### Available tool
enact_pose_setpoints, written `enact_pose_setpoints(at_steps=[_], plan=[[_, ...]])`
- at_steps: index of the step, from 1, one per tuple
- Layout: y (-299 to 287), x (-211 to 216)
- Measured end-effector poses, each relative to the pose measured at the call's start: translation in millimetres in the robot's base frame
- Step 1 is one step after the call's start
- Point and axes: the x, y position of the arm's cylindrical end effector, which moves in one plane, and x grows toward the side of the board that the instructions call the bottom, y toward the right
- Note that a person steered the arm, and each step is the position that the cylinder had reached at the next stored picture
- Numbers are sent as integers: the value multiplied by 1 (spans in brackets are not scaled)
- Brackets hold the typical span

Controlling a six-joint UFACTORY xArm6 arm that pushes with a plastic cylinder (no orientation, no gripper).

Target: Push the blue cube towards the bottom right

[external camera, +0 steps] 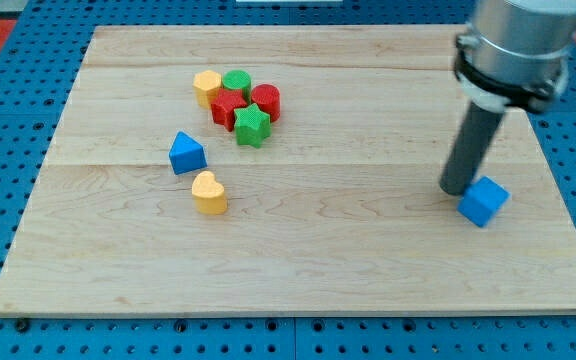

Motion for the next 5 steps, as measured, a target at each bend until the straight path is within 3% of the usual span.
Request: enact_pose_setpoints(at_steps=[2, 4, 5], plan=[[26, -15], [47, 31], [-35, 10]])
